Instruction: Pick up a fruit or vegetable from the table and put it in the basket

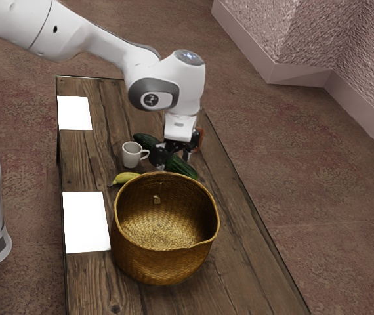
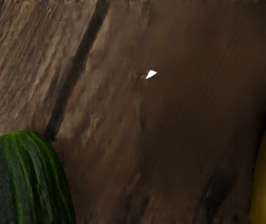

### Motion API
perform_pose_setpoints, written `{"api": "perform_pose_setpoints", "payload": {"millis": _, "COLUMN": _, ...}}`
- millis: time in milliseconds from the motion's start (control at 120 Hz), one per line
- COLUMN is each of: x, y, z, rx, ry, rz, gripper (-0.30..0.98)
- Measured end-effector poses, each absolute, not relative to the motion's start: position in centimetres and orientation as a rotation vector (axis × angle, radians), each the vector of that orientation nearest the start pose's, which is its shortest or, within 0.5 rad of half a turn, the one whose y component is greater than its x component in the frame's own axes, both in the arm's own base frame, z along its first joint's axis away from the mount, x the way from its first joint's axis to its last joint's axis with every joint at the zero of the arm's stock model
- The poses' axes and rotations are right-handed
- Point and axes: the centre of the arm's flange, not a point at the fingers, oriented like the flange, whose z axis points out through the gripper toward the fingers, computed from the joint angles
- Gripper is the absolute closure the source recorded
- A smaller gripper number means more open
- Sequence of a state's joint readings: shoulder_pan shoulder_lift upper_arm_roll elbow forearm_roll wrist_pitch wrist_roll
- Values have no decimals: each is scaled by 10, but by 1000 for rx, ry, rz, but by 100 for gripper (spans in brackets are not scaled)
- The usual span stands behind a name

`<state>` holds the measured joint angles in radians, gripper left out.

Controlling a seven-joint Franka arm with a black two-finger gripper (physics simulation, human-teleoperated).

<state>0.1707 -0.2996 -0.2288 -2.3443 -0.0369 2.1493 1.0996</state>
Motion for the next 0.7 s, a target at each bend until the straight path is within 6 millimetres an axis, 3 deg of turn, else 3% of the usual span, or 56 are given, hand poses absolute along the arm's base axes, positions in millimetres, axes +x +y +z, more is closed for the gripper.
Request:
{"api": "perform_pose_setpoints", "payload": {"millis": 108, "x": 443, "y": -55, "z": 444, "rx": -2560, "ry": 1694, "rz": -103, "gripper": 0}}
{"api": "perform_pose_setpoints", "payload": {"millis": 275, "x": 443, "y": -35, "z": 439, "rx": -2610, "ry": 1650, "rz": -137, "gripper": 0}}
{"api": "perform_pose_setpoints", "payload": {"millis": 700, "x": 427, "y": -58, "z": 436, "rx": -2581, "ry": 1704, "rz": -177, "gripper": 0}}
